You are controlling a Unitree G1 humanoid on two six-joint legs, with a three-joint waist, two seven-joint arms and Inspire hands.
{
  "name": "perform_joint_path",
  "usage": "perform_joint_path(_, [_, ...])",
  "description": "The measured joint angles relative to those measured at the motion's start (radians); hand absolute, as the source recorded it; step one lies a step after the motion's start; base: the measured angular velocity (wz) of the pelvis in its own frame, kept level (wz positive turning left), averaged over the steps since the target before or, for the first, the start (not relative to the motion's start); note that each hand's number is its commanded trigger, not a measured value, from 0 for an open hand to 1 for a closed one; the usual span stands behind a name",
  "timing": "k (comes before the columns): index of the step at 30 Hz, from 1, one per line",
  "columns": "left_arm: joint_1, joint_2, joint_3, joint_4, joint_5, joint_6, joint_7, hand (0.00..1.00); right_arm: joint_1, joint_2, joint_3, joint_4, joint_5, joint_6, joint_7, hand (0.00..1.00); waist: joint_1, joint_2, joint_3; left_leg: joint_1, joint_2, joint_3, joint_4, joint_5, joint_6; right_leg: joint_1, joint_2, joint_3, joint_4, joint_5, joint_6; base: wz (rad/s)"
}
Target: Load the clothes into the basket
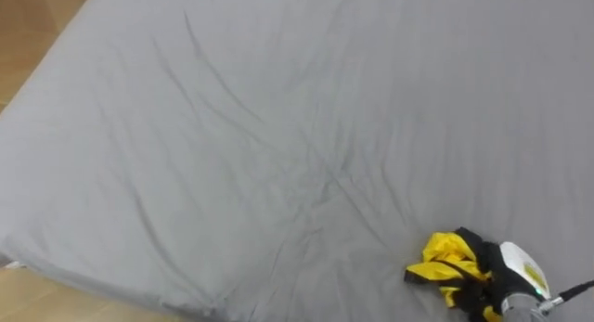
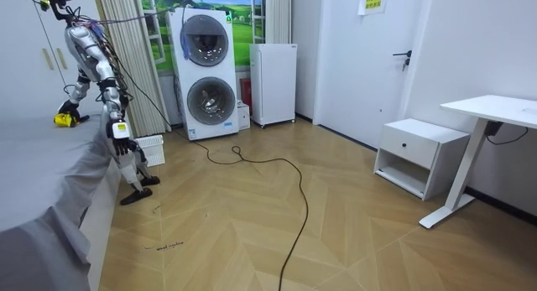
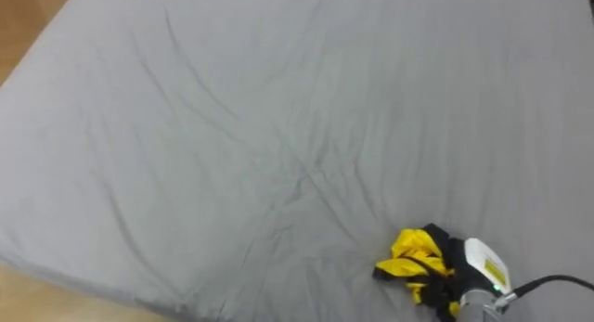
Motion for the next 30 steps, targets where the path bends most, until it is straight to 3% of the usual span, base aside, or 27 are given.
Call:
perform_joint_path(5, [-0.008,0.002,-0.051,0.000,-0.002,0.000,-0.013,0.00,-0.010,-0.005,0.001,0.020,0.046,0.011,0.011,1.00,0.006,-0.005,0.0006,0.008,-0.002,0.000,-0.010,0.000,0.000,0.007,0.000,0.002,0.001,0.000,0.001,0.07])
perform_joint_path(9, [-0.011,0.001,-0.054,-0.025,-0.001,0.001,-0.010,0.00,-0.003,-0.005,-0.003,0.001,0.068,0.022,0.045,1.00,-0.001,-0.009,0.0016,0.047,0.000,0.018,-0.029,0.000,0.000,0.036,-0.001,0.009,0.000,0.001,0.001,0.00])
perform_joint_path(14, [0.007,0.004,-0.031,-0.073,-0.007,-0.001,0.009,0.00,0.099,-0.008,-0.060,-0.184,0.136,0.025,0.080,1.00,-0.046,-0.016,0.0053,0.117,-0.001,0.032,-0.051,0.000,0.000,0.090,-0.004,0.024,0.000,0.000,0.002,-0.09])
perform_joint_path(18, [0.020,-0.015,0.010,-0.077,-0.009,-0.003,0.010,0.00,0.126,-0.008,-0.135,-0.255,0.173,0.025,0.083,1.00,-0.053,-0.031,0.0105,0.176,-0.002,0.066,-0.070,-0.001,0.001,0.124,-0.007,0.088,-0.003,-0.005,0.011,-0.40])
perform_joint_path(24, [0.064,-0.020,0.080,-0.075,0.012,0.002,0.003,0.00,0.218,-0.018,-0.283,-0.455,0.287,0.041,0.088,1.00,-0.101,-0.044,-0.0036,0.255,0.003,0.118,-0.072,-0.026,0.006,0.168,-0.006,0.163,-0.008,-0.018,0.021,-0.31])
perform_joint_path(26, [0.094,-0.021,0.126,-0.076,0.013,0.005,0.003,0.00,0.241,-0.030,-0.334,-0.525,0.345,0.041,0.086,1.00,-0.116,-0.048,-0.0048,0.288,0.004,0.133,-0.069,-0.043,0.006,0.189,-0.006,0.191,-0.001,-0.020,0.024,-0.44])
perform_joint_path(30, [0.100,-0.026,0.149,-0.072,0.051,0.023,0.013,0.00,0.246,-0.046,-0.426,-0.540,0.364,0.040,0.085,1.00,-0.159,-0.051,-0.0051,0.307,0.003,0.157,-0.071,-0.051,0.012,0.198,-0.006,0.226,0.002,-0.020,0.029,-0.20])
